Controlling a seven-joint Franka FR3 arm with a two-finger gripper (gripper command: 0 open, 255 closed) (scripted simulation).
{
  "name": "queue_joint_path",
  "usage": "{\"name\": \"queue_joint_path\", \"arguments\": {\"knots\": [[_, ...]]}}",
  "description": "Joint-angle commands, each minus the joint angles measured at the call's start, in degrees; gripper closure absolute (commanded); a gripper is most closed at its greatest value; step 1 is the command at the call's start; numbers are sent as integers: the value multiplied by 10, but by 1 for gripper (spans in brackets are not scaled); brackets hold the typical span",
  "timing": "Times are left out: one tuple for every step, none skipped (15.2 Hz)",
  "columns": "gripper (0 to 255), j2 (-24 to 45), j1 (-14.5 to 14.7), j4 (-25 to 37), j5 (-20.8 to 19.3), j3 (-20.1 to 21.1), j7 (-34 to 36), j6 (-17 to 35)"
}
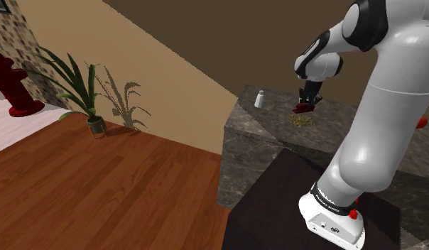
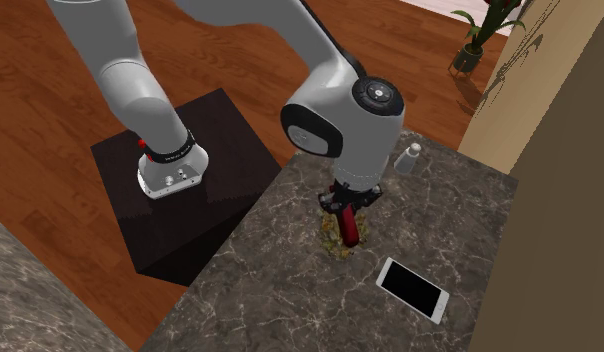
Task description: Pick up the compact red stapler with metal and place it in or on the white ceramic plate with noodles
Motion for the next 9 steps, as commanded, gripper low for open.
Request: {"name": "queue_joint_path", "arguments": {"knots": [[255,17,-11,-3,23,11,-15,12],[255,26,-17,-5,34,18,-23,19],[255,34,-23,-6,45,25,-30,25],[255,43,-29,-8,56,32,-37,31],[255,51,-36,-9,67,39,-45,37],[255,59,-42,-10,78,47,-52,43],[255,63,-46,-10,83,51,-55,47],[255,63,-46,-10,83,51,-55,47],[255,63,-46,-10,83,51,-55,47]]}}
